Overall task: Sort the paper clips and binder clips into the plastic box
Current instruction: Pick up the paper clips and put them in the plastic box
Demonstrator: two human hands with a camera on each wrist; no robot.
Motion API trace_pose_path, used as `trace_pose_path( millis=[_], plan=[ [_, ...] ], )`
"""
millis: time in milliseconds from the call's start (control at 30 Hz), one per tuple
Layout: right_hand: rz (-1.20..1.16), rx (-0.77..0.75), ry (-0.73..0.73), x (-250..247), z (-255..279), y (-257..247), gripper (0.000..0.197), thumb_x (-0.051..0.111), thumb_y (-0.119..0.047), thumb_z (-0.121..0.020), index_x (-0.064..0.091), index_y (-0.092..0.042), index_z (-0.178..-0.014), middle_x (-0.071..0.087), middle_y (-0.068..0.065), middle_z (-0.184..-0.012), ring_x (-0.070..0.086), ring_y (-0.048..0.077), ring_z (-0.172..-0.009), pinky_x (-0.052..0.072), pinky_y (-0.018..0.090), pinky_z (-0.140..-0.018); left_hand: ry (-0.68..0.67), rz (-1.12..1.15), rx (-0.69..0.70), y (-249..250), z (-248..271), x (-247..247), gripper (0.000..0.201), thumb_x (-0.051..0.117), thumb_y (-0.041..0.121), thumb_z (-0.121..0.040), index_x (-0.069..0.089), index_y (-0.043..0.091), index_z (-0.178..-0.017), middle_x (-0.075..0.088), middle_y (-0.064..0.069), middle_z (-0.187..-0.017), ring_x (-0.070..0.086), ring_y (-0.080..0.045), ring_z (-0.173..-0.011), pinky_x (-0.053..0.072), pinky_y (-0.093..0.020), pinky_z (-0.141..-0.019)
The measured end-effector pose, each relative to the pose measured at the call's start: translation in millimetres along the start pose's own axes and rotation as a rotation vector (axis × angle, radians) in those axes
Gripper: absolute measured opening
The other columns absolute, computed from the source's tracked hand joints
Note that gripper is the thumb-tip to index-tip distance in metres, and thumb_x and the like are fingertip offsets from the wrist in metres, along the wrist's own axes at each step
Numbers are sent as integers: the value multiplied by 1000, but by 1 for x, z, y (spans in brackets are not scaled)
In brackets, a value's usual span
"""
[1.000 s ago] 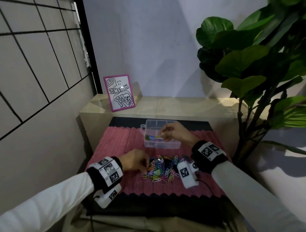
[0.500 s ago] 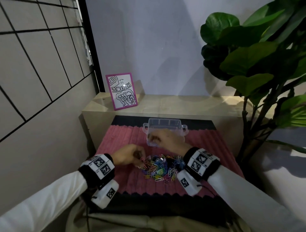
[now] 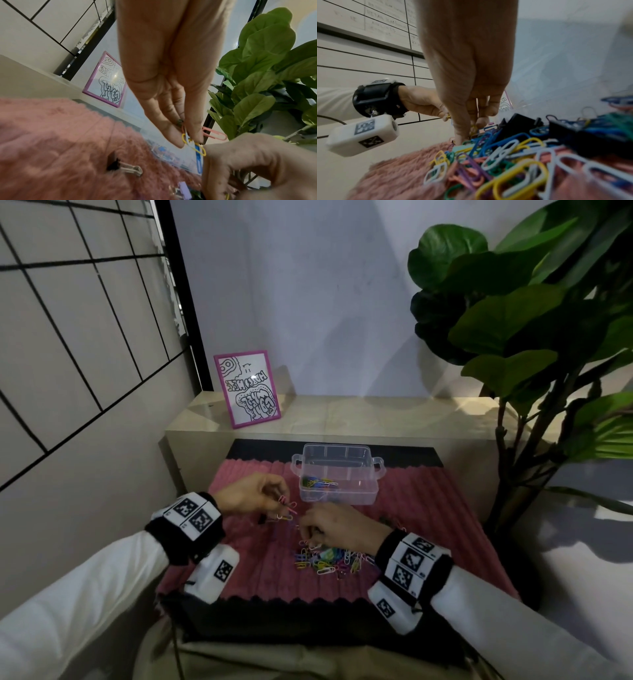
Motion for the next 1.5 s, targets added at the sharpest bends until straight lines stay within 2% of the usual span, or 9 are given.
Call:
trace_pose_path(
  millis=[133, 300, 467, 700, 933, 1067, 1200, 1367, 1500],
  plan=[
    [-216, 75, 107, -13, 9, 16, 6, 66, -15, -82, 67, -12, -87, 65, -5, -83, 50, -5, -66, 38, 11, -60, 41, -5, 23, 15, -18, -9, 24, 65, -9, -76, 56, 14, -77, 68, 6, -59, 62, -1, -55, 51, -14, -56],
    [-604, 215, 291, -28, 31, 46, 9, 69, -8, -80, 66, -2, -86, 67, 4, -79, 58, -7, -62, 47, 8, -65, 119, -84, 54, 41, -52, -26, 20, 70, -1, -74, 58, 12, -83, 63, -3, -77, 60, -13, -68, 52, -18, -62],
    [-817, 281, 331, -23, 48, 62, 6, 64, -3, -83, 61, -8, -83, 65, 1, -70, 63, 5, -59, 50, 20, -61, 156, -182, 69, 55, -84, -29, 20, 71, 0, -73, 57, 12, -80, 65, -13, -81, 60, -20, -63, 51, -34, -62],
    [-829, 292, 318, -16, 52, 67, 19, 66, -4, -81, 60, -20, -74, 64, 2, -70, 60, 5, -56, 51, 20, -60, 94, -200, 20, 38, -99, -13, 16, 68, -5, -75, 64, 0, -89, 65, -6, -75, 59, -3, -58, 48, -8, -53],
    [-845, 354, 355, -19, 51, 80, 6, 67, -5, -81, 63, -10, -81, 66, 3, -69, 62, 9, -60, 51, 21, -60, 157, -302, 61, 37, -70, -24, 31, 51, -10, -83, 64, 1, -109, 68, -15, -107, 62, -13, -87, 47, -2, -64],
    [-813, 384, 392, -38, 41, 87, 6, 67, -6, -80, 64, -4, -85, 65, 4, -70, 62, 12, -62, 51, 20, -62, 182, -301, 75, 29, -31, -26, 30, 50, -9, -84, 67, 8, -101, 72, 0, -92, 60, 16, -67, 44, 1, -68],
    [-715, 417, 410, -65, 15, 96, 12, 63, -4, -83, 63, 2, -93, 64, 0, -70, 60, 8, -61, 51, 14, -59, 3, -253, -12, 1, 2, 4, 21, 52, -5, -86, 67, 5, -97, 68, 18, -65, 63, 9, -59, 48, -7, -60],
    [-577, 445, 440, -81, -24, 104, 10, 62, 1, -83, 65, 1, -93, 66, 8, -79, 62, 12, -64, 49, 16, -59, -57, -279, -15, -4, 10, 32, 20, 53, -3, -87, 67, 4, -99, 69, -8, -86, 62, 6, -59, 49, -9, -61],
    [-314, 450, 309, -75, -37, 94, 22, 57, -1, -86, 68, -2, -105, 68, 13, -107, 64, 22, -97, 48, 21, -79, -96, -458, 70, 6, 7, 62, 29, 65, 9, -81, 66, 11, -110, 69, -6, -109, 62, -4, -87, 39, 1, -70]
  ],
)
Point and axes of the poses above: each hand's wrist, its own z-axis away from the middle knuckle, its own x-axis out of the palm, y = z × x, the point moved 9 cm from there along -z, towards the middle knuckle
